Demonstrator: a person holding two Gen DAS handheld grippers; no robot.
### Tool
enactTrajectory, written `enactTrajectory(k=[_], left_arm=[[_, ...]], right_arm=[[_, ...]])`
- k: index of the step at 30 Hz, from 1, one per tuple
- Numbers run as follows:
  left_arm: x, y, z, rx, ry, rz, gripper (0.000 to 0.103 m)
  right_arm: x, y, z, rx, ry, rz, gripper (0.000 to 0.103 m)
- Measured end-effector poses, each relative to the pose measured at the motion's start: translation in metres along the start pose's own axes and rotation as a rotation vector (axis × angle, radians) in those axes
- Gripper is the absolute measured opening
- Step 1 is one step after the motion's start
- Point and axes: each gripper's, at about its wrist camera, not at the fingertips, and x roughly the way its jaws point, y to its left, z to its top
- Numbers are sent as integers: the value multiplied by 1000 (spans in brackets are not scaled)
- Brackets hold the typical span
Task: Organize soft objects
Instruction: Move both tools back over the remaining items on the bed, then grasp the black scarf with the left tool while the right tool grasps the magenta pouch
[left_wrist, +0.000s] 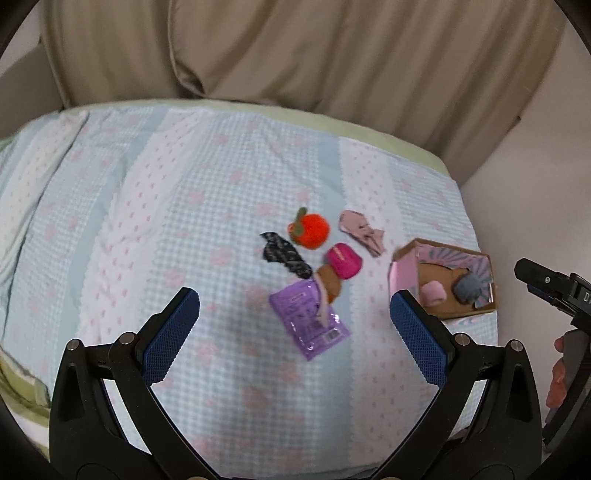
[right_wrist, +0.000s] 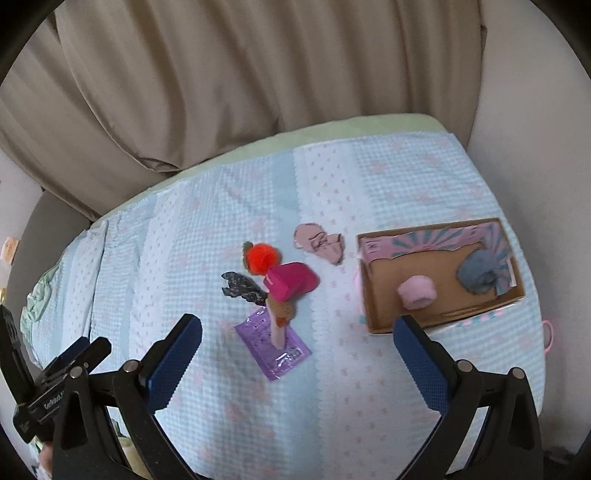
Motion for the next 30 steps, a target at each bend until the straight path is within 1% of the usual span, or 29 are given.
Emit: enactTrajectory(k=[4,6,11,15,19,22,25,30], left_arm=[[34,27,13,-14,45,-26,103],[58,39,20,-19,81,-37,103],[121,54,34,-26,164,-48,103],[169,56,39,-45,226,-54,103],[211,55,41,-87,279,-47,103],[238,52,40,-121,316,-47,103],[270,46,40,-141,361,-41,103],[324,34,39,-179,423,-33,101]], right_arm=[[39,21,9,35,33,-25,103],[64,27,13,62,56,-32,103],[121,31,25,146,118,-26,103],[165,26,36,218,174,-10,103],[216,14,48,298,265,10,103],[253,4,54,358,343,7,103],[286,-9,55,417,421,0,103],[331,-26,48,524,518,-6,103]])
